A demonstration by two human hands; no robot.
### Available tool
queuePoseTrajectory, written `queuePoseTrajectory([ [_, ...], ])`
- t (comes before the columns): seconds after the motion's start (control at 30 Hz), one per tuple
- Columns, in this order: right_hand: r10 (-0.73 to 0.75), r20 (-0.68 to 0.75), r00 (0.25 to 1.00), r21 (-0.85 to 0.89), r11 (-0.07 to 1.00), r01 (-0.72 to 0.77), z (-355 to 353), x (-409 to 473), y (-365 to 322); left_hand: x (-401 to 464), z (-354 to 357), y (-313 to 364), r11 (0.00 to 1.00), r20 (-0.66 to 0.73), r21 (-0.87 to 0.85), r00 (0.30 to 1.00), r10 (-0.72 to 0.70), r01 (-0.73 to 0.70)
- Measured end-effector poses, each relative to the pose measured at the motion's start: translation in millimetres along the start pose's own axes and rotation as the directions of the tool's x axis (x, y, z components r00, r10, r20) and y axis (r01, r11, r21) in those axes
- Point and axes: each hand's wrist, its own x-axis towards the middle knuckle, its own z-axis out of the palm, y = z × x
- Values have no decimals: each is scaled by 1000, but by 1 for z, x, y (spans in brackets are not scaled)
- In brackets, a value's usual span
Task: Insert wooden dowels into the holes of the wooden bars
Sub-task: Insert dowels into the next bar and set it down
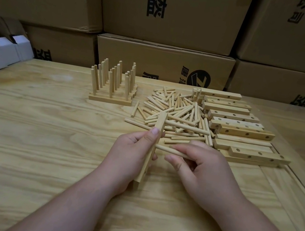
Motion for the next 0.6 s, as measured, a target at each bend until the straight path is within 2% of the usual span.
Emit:
queuePoseTrajectory([
  [0.1,-70,-6,997,-57,996,70,0,2,0,-1,1,1,1000,4,5,1000,1,-1],
  [0.17,-62,-12,998,-34,998,62,3,2,1,0,1,0,1000,-4,21,1000,5,-5],
  [0.33,105,49,993,201,973,-113,5,-1,0,0,1,-3,997,-17,64,999,50,-49],
  [0.47,161,91,983,281,943,-180,3,0,-1,-1,1,-3,988,-21,133,996,83,-80],
  [0.6,174,114,978,290,936,-200,0,1,-3,-2,1,-3,977,-24,179,993,119,-113],
])
